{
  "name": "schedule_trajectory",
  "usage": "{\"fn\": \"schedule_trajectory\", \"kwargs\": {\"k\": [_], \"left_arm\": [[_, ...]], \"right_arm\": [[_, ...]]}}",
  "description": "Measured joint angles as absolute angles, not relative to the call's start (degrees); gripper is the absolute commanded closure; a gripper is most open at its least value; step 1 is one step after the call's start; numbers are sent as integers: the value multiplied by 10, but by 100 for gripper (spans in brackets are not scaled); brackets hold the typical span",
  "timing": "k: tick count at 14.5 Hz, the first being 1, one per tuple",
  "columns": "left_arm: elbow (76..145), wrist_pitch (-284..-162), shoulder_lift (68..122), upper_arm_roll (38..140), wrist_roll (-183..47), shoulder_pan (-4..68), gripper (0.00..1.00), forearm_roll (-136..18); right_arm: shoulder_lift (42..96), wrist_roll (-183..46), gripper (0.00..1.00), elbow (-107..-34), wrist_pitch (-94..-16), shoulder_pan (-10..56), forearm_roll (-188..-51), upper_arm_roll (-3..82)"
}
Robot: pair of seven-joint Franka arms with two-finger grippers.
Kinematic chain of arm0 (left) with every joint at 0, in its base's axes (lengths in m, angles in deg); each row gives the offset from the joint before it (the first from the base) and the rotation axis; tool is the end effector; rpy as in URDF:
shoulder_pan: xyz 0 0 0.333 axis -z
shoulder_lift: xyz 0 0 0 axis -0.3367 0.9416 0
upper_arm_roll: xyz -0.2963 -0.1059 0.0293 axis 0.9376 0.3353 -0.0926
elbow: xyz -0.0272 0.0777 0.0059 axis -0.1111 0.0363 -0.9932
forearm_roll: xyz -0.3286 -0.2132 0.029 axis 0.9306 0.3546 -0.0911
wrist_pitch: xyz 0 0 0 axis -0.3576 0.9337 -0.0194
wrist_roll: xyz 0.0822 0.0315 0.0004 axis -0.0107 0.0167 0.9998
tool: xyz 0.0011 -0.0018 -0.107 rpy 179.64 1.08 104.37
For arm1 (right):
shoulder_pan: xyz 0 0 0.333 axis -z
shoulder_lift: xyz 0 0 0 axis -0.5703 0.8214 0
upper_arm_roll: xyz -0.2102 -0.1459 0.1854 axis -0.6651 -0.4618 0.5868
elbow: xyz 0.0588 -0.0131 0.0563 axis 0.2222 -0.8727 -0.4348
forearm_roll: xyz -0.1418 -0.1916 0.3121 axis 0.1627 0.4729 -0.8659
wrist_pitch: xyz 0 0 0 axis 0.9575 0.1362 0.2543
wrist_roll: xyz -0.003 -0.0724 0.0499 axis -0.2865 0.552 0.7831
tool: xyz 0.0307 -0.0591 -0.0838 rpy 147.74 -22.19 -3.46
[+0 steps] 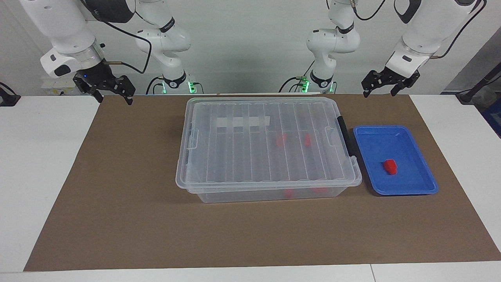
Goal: Place red block in blue tray from box
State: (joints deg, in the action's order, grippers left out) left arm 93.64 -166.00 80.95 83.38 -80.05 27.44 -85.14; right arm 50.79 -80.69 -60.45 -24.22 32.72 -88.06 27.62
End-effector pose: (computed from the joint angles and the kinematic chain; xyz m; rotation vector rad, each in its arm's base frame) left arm 0.5157 -0.0455 0.6274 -3.1202 0.0504 0.1971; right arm 0.5286 -0.0292 0.6188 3.1211 -0.1842 -0.1087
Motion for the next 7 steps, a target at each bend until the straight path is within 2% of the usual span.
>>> {"fn": "schedule_trajectory", "kwargs": {"k": [7], "left_arm": [[946, -1675, 821, 827, -800, 275, 0, -851]], "right_arm": [[508, -807, 0, -605, -242, 327, -881, 276]]}}
